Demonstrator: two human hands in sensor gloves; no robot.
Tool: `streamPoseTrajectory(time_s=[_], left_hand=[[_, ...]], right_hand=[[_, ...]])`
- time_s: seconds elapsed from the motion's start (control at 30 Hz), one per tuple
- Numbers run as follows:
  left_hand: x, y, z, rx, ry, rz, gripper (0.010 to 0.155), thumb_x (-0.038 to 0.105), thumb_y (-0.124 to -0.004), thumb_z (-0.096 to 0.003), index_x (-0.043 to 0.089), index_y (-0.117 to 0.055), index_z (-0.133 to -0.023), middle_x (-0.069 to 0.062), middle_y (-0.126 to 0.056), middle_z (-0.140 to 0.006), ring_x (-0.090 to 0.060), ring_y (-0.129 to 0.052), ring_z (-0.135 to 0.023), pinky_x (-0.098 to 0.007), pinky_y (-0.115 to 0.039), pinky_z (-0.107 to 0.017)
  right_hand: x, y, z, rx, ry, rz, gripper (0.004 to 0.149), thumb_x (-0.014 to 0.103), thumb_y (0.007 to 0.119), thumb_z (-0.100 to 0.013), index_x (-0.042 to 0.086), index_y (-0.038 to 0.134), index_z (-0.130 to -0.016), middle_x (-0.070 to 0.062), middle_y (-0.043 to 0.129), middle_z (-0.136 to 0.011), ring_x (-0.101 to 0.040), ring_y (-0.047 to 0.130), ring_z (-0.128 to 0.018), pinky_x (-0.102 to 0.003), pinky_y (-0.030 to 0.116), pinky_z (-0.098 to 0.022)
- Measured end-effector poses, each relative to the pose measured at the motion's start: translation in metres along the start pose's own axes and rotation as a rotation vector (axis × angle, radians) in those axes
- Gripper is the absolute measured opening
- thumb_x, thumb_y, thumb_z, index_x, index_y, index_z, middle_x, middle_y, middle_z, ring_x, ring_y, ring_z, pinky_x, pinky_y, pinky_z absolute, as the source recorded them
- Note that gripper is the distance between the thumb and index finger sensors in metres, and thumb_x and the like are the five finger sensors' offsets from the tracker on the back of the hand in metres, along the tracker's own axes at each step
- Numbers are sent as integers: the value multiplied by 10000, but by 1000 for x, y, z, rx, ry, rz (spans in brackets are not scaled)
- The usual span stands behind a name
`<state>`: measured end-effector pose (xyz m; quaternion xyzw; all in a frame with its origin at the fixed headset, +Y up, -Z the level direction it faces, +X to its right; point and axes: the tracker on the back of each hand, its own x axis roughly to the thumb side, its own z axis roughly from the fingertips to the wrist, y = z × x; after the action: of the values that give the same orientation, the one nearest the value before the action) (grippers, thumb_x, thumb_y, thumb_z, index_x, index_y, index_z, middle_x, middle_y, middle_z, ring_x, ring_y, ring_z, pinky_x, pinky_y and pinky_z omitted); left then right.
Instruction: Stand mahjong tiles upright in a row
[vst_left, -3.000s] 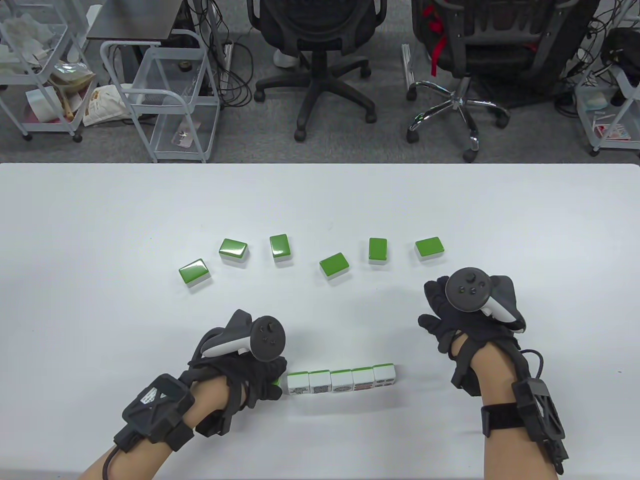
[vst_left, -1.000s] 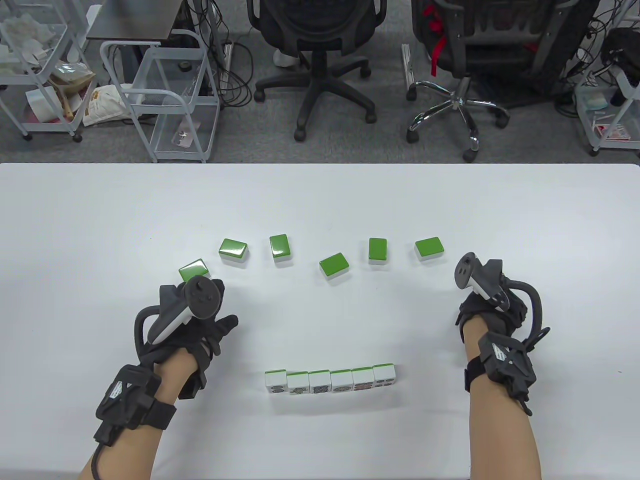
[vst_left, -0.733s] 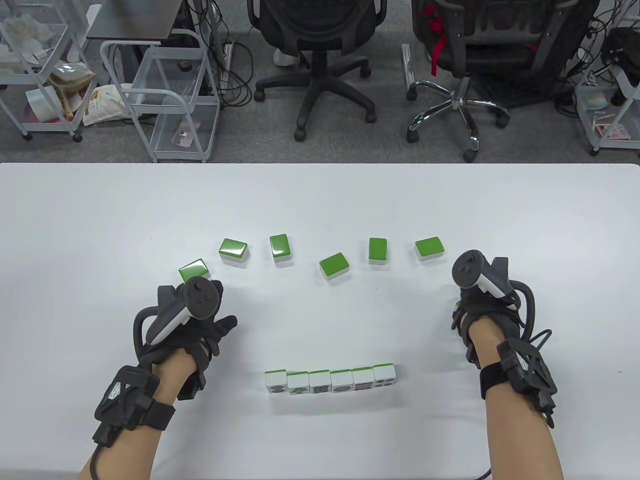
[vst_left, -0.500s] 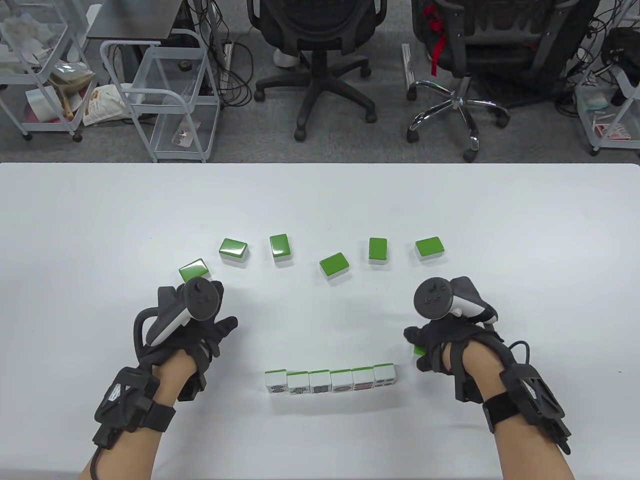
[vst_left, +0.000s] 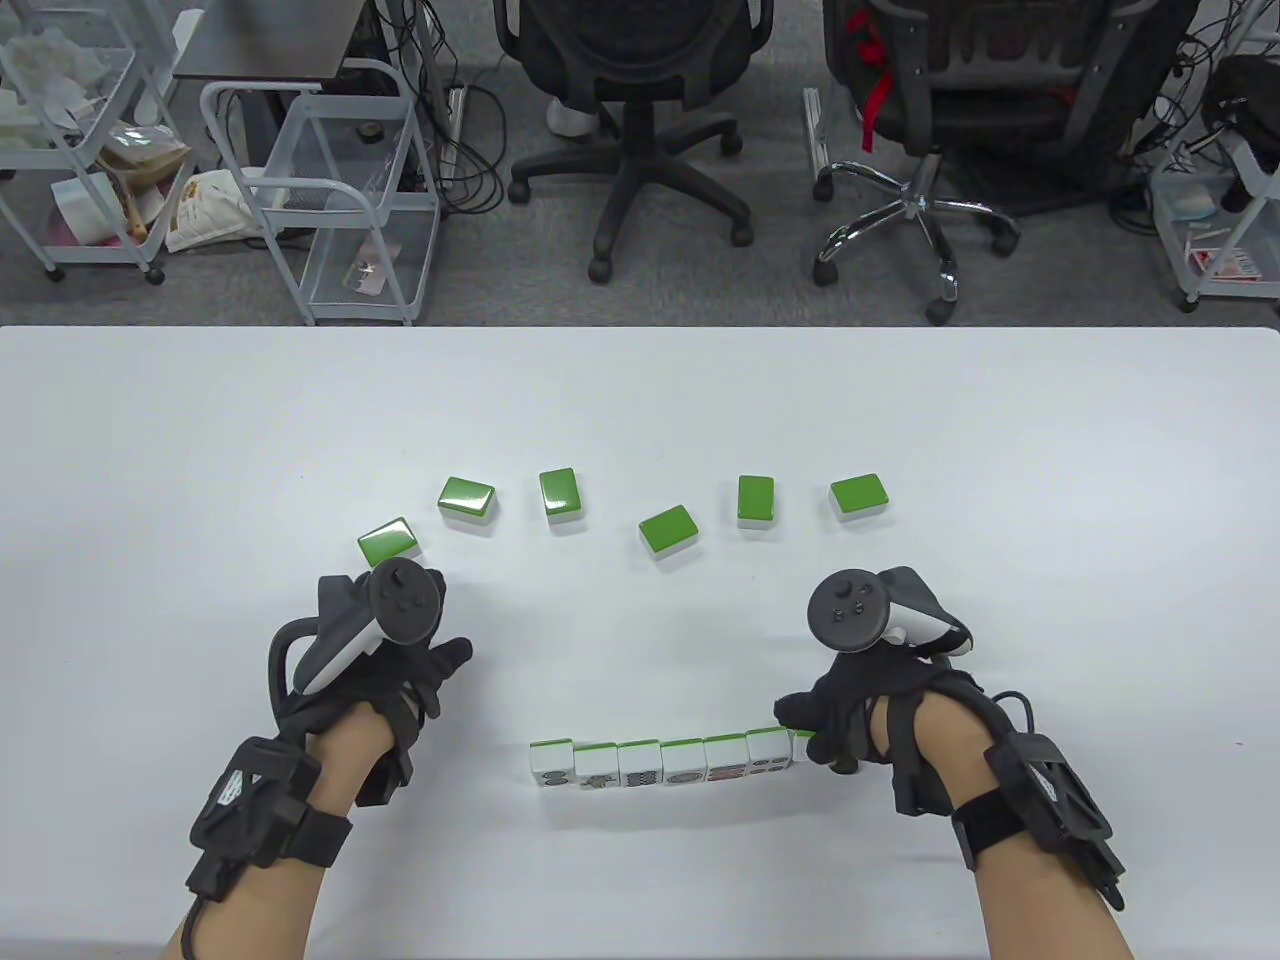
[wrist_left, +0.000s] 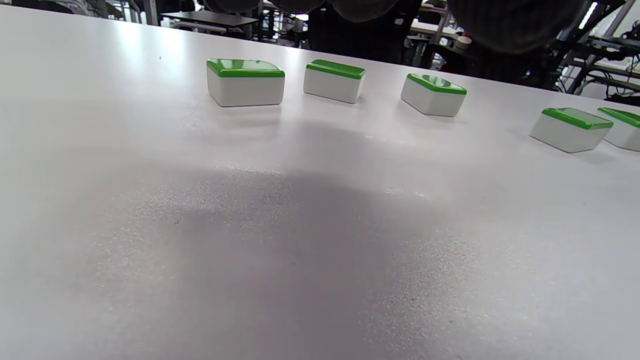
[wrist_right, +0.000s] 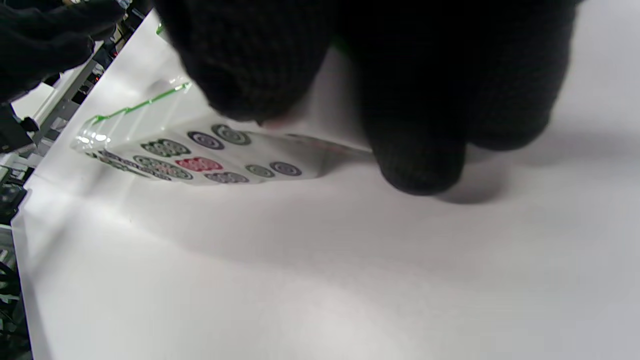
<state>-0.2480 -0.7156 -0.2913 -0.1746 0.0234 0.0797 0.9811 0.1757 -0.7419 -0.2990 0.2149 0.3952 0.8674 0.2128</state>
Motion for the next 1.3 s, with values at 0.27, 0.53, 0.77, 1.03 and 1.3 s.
streamPoseTrajectory(time_s=[0.27,0.53,0.77,1.03,1.3], left_hand=[[-3,0,0,-3,0,11,806,613,-678,-295,318,-409,-995,0,-325,-1147,-375,-392,-1091,-579,-432,-755],[-3,1,0,-2,-3,16,815,619,-682,-291,324,-401,-996,0,-321,-1148,-376,-388,-1091,-578,-432,-756],[-5,2,0,-1,-7,16,829,633,-687,-285,325,-396,-997,0,-316,-1148,-374,-383,-1092,-578,-430,-756],[-3,0,-2,-9,-13,1,833,638,-688,-283,330,-391,-998,1,-315,-1149,-375,-382,-1092,-577,-428,-757],[-3,1,-3,-3,-17,0,832,637,-690,-284,330,-392,-998,1,-315,-1149,-374,-382,-1092,-576,-427,-757]], right_hand=[[-9,-10,-5,-77,-5,-15,500,328,911,-258,202,903,-743,-72,998,-770,-321,1091,-504,-472,907,-371],[-9,-28,9,-172,-11,-45,602,405,897,-265,142,843,-803,-143,948,-815,-374,1050,-545,-506,873,-384],[-12,-85,35,-651,240,5,627,426,878,-292,100,812,-824,-188,940,-806,-402,1040,-526,-527,860,-366],[-20,-115,-2,-759,559,112,879,489,876,-279,48,514,-948,-273,604,-987,-547,758,-785,-631,706,-495],[-30,-125,-51,-721,693,219,882,524,828,-292,65,477,-957,-280,570,-996,-568,727,-797,-647,684,-506]])
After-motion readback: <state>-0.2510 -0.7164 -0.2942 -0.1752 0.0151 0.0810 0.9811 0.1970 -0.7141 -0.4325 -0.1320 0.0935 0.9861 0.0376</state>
